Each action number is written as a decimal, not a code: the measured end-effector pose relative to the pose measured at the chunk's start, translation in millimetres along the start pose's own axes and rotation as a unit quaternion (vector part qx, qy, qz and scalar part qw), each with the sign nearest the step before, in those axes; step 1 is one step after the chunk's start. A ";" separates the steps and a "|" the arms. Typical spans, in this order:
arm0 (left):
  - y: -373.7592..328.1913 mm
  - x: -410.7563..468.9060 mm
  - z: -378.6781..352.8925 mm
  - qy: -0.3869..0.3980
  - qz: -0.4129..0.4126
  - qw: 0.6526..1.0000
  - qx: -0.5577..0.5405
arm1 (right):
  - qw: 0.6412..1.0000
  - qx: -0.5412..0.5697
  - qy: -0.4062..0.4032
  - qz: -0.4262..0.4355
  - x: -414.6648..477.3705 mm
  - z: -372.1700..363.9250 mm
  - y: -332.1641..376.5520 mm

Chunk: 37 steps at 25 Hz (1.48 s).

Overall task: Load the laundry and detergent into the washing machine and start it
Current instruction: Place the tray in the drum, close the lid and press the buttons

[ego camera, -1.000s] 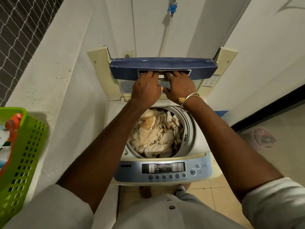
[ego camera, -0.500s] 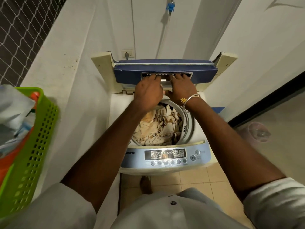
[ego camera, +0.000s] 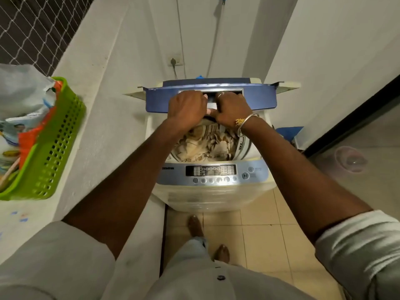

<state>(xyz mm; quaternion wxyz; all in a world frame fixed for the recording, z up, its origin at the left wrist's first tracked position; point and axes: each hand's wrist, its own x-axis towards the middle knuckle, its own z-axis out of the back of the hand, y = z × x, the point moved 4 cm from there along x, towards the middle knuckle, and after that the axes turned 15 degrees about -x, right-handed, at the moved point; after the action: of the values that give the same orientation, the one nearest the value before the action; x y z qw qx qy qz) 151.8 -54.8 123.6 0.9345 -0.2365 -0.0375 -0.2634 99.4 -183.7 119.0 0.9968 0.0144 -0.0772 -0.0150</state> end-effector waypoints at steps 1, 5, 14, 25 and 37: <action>-1.3 -5.0 -0.1 0.032 0.012 0.999 0.000 | 0.999 0.014 0.030 -0.004 -7.1 1.0 2.7; 14.9 -34.0 -30.8 0.139 0.068 0.986 -0.068 | 0.983 0.053 0.172 -0.042 -36.8 -32.7 9.2; 64.9 -77.4 -128.3 0.312 0.096 0.938 -0.121 | 0.948 0.079 0.287 -0.111 -73.1 -136.1 13.9; 86.5 -67.1 -158.0 0.291 0.040 0.948 -0.126 | 0.946 0.059 0.301 -0.103 -65.7 -160.9 9.5; 88.3 -54.7 -163.0 0.300 0.070 0.939 -0.154 | 0.936 0.040 0.343 -0.073 -42.5 -167.7 6.7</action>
<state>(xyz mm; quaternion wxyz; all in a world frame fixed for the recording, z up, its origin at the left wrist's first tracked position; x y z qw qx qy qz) 141.0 -37.9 -68.7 0.8709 -0.2895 0.3018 -0.2581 83.5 -171.2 -53.0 0.9575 0.0644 0.2697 -0.0789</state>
